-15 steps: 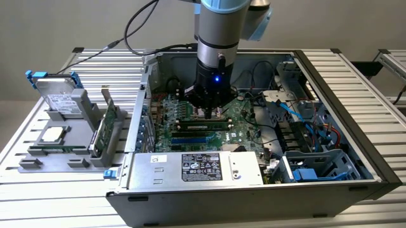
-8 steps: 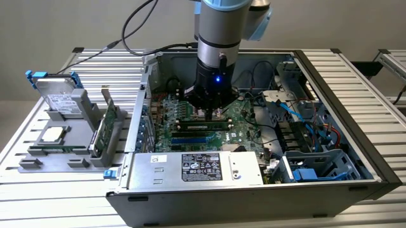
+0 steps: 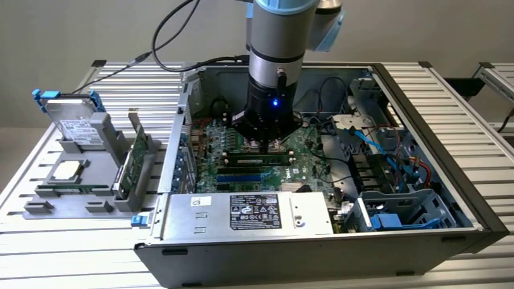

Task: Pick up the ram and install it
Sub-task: 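Press down the ram until it locks into place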

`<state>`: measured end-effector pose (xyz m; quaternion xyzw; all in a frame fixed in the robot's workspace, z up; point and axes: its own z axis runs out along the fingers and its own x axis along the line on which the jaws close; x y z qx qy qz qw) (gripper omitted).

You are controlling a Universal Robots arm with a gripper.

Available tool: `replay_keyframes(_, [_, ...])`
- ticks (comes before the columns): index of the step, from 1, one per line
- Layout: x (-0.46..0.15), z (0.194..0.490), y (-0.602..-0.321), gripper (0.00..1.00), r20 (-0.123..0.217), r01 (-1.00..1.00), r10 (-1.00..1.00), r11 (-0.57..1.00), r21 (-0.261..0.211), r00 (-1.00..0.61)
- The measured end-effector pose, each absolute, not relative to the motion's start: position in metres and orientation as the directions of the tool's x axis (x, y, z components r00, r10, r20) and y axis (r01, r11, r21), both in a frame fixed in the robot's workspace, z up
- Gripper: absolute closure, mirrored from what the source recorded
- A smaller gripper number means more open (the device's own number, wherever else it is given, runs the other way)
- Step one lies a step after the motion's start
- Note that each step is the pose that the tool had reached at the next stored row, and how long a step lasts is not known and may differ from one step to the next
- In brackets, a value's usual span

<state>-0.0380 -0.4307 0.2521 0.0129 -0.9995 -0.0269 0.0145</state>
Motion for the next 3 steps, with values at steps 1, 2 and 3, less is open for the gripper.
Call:
replay_keyframes(1, [-0.038,0.2521,-0.4307,0.9,0.028,-0.025,-0.027,0.998,0.054,-0.999])
replay_keyframes(2, [-0.038,0.2521,-0.4307,0.9,0.028,-0.025,-0.027,0.998,0.054,-0.999])
replay_keyframes(3, [-0.038,0.2521,-0.4307,0.9,0.028,-0.025,-0.026,0.998,0.054,-0.999])
